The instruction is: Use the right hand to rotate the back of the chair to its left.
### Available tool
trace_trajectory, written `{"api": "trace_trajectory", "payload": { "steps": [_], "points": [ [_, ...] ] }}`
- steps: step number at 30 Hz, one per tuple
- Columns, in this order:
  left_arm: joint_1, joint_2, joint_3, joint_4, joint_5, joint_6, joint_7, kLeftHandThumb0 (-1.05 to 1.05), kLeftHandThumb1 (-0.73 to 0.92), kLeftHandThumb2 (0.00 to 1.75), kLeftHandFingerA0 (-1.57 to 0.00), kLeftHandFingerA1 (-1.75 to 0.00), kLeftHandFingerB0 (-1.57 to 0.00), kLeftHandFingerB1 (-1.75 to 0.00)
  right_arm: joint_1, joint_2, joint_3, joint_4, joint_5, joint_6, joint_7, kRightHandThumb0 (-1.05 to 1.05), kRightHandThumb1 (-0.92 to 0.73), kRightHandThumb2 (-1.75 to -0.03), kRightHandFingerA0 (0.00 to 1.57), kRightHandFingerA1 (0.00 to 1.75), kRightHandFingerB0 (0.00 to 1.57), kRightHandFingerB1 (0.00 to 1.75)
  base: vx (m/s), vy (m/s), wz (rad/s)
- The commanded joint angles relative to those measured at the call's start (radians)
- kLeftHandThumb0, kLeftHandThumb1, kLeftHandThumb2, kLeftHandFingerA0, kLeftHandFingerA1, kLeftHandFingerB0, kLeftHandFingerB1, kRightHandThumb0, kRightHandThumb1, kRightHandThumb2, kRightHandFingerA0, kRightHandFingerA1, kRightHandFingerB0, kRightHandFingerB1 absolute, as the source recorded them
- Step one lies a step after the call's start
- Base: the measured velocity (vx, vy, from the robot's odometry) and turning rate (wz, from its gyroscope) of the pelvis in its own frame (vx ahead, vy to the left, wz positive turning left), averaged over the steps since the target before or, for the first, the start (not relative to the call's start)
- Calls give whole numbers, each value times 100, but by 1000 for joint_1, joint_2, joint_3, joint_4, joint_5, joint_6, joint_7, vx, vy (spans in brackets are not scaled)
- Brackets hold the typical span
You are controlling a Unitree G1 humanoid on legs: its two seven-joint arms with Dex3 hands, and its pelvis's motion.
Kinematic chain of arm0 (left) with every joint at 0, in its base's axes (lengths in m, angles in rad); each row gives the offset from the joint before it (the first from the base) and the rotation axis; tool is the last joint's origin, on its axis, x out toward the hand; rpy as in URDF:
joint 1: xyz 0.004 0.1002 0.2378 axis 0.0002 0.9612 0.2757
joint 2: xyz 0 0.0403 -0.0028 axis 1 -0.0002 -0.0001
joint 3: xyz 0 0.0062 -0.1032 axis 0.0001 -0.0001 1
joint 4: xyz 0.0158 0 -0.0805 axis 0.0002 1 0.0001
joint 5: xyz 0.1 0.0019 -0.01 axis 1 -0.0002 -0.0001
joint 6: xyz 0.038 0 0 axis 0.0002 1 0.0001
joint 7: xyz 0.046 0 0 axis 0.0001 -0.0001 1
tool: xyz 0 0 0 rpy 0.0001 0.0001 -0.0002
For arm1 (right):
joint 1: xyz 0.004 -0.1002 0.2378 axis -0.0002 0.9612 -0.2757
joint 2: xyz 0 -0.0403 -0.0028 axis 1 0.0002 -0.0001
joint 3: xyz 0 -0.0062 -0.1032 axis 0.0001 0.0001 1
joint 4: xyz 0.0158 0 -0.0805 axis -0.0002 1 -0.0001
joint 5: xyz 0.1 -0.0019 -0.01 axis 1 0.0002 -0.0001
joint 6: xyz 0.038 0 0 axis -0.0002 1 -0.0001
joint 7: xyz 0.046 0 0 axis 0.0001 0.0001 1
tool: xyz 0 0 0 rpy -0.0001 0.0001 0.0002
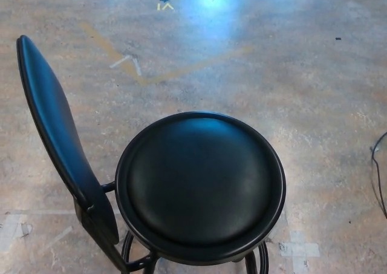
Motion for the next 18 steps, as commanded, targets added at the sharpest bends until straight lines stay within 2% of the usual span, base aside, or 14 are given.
{"api": "trace_trajectory", "payload": {
  "steps": [1,2,3,4,6,7,9,10,12,17,18],
  "points": [
    [18,-5,-11,-2,-3,-33,-11,-71,86,66,-48,-41,-40,-36,-22,25,-64,72,133,43,49,-73,-71,-106,5,45,0,31,0,0,0],
    [21,-2,-20,0,5,-28,-10,-70,87,67,-52,-48,-41,-36,-17,29,-73,75,143,42,57,-70,-72,-106,3,41,3,31,0,0,0],
    [23,2,-30,1,14,-22,-7,-70,87,67,-52,-48,-41,-36,-13,32,-78,77,149,41,63,-70,-72,-106,3,41,3,31,0,0,0],
    [23,3,-38,1,20,-26,8,-77,72,80,-50,-51,-39,-43,-11,34,-82,77,156,41,70,-70,-72,-106,3,38,3,31,0,0,0],
    [22,5,-49,2,26,-28,26,-77,73,76,-48,-48,-39,-41,-6,36,-85,78,162,39,73,-69,-72,-105,3,37,3,32,0,0,0],
    [21,6,-53,2,26,-28,27,-73,84,66,-49,-42,-42,-37,-4,37,-83,78,163,38,72,-70,-71,-106,3,37,3,32,0,0,0],
    [21,7,-58,1,24,-32,29,-73,84,66,-49,-43,-42,-37,-1,38,-79,76,169,31,77,-70,-72,-106,3,37,3,31,0,0,0],
    [21,7,-64,1,27,-34,28,-73,85,66,-48,-43,-41,-38,-3,39,-86,77,182,33,89,-78,-73,-104,4,33,9,28,0,0,0],
    [18,2,-65,3,23,-34,26,-73,84,65,-49,-44,-42,-38,-13,35,-82,78,184,39,85,-71,-70,-106,2,39,4,32,0,0,0],
    [23,5,-87,4,34,-31,36,-73,85,66,-50,-44,-42,-38,-18,33,-65,81,185,40,76,-71,-70,-105,3,42,4,33,0,0,0],
    [26,4,-84,3,25,-30,33,-78,73,74,-48,-49,-39,-41,-17,32,-62,81,186,42,77,-72,-70,-105,3,42,5,33,0,0,0]
  ]
}}
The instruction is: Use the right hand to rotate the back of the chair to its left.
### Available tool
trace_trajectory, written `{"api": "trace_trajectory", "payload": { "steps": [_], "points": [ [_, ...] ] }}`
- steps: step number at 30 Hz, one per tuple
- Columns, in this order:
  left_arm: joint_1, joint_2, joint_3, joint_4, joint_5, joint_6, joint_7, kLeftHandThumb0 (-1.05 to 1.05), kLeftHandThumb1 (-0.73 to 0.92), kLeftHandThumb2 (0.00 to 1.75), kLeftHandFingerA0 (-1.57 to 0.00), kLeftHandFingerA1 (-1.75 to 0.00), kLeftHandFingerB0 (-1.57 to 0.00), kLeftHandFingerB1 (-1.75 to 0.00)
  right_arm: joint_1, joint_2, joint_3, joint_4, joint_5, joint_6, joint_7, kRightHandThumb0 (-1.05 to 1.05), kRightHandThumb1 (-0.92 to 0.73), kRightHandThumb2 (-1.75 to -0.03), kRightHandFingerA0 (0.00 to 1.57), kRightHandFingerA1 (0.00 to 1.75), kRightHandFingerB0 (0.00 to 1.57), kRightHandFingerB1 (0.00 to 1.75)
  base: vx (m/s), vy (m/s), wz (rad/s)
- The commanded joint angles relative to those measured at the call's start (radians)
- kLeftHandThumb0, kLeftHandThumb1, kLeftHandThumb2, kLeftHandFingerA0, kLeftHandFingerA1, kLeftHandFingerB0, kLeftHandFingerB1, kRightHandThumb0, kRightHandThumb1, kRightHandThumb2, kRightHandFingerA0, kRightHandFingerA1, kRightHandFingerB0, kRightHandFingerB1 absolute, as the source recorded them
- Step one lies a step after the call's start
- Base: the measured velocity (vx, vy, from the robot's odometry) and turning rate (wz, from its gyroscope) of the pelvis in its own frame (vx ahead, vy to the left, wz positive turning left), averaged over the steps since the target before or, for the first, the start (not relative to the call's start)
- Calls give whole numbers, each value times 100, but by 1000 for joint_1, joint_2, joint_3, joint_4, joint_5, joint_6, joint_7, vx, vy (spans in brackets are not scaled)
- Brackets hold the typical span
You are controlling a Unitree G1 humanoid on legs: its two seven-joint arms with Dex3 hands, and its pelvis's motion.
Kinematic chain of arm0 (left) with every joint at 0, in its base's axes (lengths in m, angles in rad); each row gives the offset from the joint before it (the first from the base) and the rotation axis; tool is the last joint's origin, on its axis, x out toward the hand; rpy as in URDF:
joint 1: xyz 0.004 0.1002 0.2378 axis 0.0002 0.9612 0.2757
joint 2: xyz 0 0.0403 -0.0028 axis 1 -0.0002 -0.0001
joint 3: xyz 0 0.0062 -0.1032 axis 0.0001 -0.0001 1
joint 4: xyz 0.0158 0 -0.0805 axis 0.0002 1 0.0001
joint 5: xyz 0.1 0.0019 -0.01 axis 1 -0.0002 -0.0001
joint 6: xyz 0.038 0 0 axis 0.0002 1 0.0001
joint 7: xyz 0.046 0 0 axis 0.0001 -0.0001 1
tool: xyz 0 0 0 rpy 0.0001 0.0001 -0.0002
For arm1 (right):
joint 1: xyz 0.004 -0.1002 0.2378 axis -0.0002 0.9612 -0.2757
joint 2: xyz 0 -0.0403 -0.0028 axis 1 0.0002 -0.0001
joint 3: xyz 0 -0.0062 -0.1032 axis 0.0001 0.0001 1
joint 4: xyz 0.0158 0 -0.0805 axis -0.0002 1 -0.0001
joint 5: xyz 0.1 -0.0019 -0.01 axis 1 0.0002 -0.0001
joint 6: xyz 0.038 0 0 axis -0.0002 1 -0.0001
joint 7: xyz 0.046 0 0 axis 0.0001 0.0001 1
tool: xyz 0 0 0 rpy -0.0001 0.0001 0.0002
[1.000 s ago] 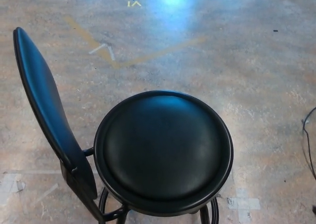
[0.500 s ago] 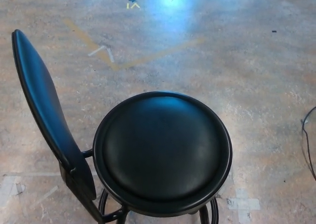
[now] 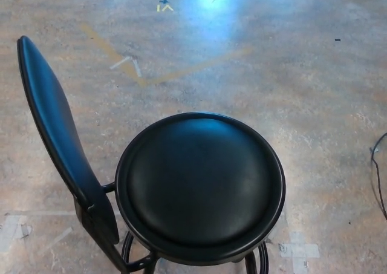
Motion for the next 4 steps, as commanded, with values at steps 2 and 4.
{"api": "trace_trajectory", "payload": {
  "steps": [2,4],
  "points": [
    [16,10,-15,4,10,-3,6,-74,84,65,-47,-43,-39,-37,5,-1,11,5,44,16,14,-71,-70,-105,3,41,5,34,0,0,0],
    [19,12,-18,5,12,0,10,-74,83,65,-49,-43,-39,-37,9,-2,14,4,48,16,17,-71,-70,-106,2,37,5,33,0,0,0]
  ]
}}
